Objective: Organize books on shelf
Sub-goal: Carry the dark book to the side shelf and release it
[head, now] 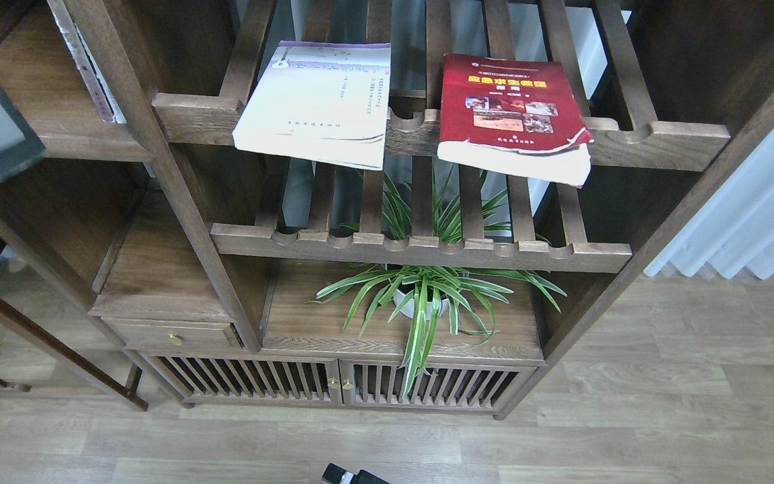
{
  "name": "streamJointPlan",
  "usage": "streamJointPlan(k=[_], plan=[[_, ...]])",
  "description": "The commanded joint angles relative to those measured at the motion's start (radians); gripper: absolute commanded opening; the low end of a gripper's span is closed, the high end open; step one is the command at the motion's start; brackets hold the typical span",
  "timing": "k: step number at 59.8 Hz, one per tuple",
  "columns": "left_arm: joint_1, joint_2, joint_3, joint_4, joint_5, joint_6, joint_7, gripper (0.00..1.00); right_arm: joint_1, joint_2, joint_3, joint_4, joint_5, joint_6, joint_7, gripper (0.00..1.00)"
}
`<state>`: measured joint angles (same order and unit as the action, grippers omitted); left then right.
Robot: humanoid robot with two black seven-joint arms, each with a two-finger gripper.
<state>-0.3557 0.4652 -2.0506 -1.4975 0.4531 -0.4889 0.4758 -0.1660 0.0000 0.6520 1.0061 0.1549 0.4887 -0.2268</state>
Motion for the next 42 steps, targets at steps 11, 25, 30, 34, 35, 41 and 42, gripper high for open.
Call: streamJointPlan(k=[11, 25, 30, 34, 35, 41, 42], plan=[[-0.289, -0.085, 0.001, 0.117, 0.288, 0.000, 0.013, 0.03, -0.012, 0.000, 0.000, 0.000, 0.000, 0.000, 0.000, 1.00], [-0.456, -0.089, 0.073, 0.256, 0.392, 0.000, 0.013, 0.02, -0.013, 0.000, 0.000, 0.000, 0.000, 0.000, 0.000, 1.00], [-0.522, -0.088, 0.153, 0.327, 0.398, 0.000, 0.013, 0.03, -0.013, 0.000, 0.000, 0.000, 0.000, 0.000, 0.001, 1.00], [-0.552, -0.088, 0.193, 0.361, 0.398, 0.000, 0.013, 0.03, -0.013, 0.000, 0.000, 0.000, 0.000, 0.000, 0.001, 1.00], [-0.555, -0.088, 0.198, 0.365, 0.398, 0.000, 0.013, 0.03, -0.013, 0.000, 0.000, 0.000, 0.000, 0.000, 0.001, 1.00], [-0.600, -0.088, 0.251, 0.424, 0.398, 0.000, 0.013, 0.03, -0.013, 0.000, 0.001, 0.000, 0.000, 0.000, 0.003, 1.00], [-0.608, -0.088, 0.259, 0.437, 0.398, 0.000, 0.013, 0.03, -0.013, 0.000, 0.001, 0.000, 0.000, 0.000, 0.003, 1.00]])
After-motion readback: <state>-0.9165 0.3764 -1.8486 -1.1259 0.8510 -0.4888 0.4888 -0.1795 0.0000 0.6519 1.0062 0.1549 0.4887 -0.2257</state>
